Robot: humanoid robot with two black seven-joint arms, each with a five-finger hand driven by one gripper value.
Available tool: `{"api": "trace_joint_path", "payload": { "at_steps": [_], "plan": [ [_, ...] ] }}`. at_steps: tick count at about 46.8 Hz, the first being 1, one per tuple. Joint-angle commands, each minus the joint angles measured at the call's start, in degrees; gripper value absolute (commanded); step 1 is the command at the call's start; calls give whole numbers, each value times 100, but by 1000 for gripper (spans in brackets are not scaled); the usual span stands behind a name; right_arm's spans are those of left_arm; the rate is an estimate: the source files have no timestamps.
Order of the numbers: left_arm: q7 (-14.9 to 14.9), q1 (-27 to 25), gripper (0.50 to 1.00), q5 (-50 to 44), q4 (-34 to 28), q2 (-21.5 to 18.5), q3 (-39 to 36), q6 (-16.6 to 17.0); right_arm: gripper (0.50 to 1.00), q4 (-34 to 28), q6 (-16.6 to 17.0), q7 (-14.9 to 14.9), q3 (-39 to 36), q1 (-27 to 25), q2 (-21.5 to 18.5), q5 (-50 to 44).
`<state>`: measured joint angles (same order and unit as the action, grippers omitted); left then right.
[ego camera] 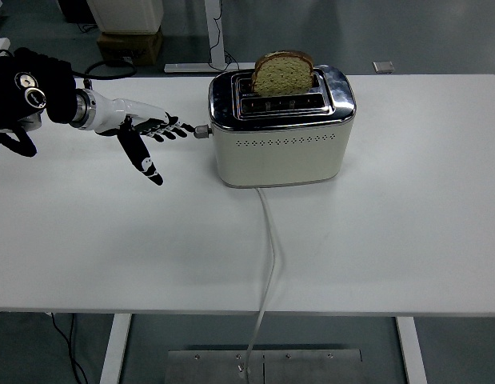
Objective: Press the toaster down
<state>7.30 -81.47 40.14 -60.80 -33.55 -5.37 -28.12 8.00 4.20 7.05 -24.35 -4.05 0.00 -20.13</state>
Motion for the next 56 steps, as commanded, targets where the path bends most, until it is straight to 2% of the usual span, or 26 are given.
{"api": "trace_joint_path", "payload": {
  "at_steps": [1, 33, 56],
  "plan": [
    [0, 0, 1000, -6, 42, 50, 1, 0, 1000, 0, -6, -2, 0, -8, 0, 0],
    [-9, 254, 1000, -6, 367, 419, 10, 17, 1000, 0, -6, -2, 0, -8, 0, 0],
    [-18, 430, 1000, -24, 534, 507, 19, 26, 1000, 0, 2, -2, 0, -16, 0, 0]
  ]
}}
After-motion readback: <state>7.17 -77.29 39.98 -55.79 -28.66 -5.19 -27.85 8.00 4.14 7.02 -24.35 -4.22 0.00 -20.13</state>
